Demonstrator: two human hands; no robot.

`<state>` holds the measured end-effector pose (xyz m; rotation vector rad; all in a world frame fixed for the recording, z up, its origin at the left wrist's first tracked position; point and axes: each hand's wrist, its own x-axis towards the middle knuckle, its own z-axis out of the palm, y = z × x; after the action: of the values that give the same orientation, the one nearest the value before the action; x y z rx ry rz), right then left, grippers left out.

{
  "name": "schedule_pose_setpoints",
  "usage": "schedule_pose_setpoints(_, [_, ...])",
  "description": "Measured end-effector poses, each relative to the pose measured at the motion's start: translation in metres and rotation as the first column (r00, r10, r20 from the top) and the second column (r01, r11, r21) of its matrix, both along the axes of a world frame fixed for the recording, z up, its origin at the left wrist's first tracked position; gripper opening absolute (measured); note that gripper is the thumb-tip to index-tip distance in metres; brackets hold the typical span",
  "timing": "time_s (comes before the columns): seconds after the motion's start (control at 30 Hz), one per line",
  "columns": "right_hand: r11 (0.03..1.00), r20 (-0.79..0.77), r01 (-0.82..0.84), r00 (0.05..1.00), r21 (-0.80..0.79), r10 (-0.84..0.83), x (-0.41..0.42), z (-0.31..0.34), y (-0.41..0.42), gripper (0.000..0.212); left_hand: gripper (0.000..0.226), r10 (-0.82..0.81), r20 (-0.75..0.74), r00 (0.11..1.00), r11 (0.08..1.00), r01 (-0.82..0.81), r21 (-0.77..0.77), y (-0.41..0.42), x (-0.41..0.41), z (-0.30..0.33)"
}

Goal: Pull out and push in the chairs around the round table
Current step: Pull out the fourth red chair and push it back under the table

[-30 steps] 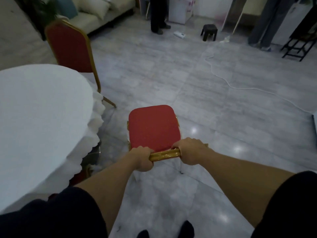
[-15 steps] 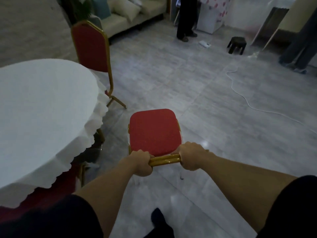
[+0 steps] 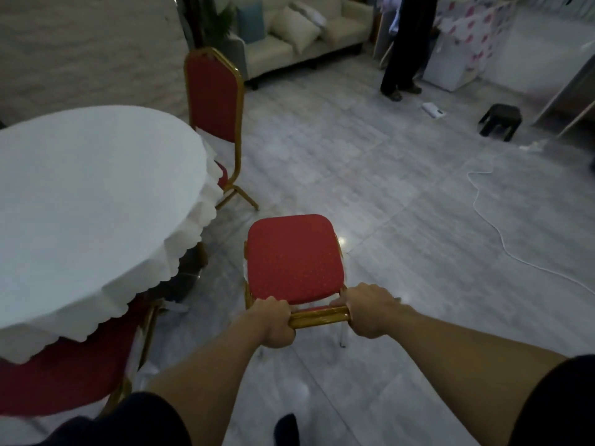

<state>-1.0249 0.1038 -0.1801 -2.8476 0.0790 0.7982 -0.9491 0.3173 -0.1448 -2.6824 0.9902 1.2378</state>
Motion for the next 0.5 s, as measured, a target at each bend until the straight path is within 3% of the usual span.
schedule_pose_setpoints(0.17, [0.996,-0.019,-0.08,0.997,-0.033,0.079,0.02,-0.008,-0.019,0.024,0.051,0.142,-0.012,0.99,0.99,-0.142,0.02,-0.006,-0.002,-0.008])
schedule_pose_setpoints(0.33, [0.951,0.018,-0.308,0.951,-0.019,0.308,0.043,0.003,-0.049,0.059,0.043,0.355,0.01,0.935,0.935,-0.355,-0.005,-0.031,-0.02,-0.011])
schedule_pose_setpoints(0.5, [0.875,-0.002,-0.484,0.875,0.003,0.484,0.061,0.007,-0.076,0.064,0.042,0.477,0.043,0.878,0.878,-0.478,0.01,-0.064,-0.046,-0.012])
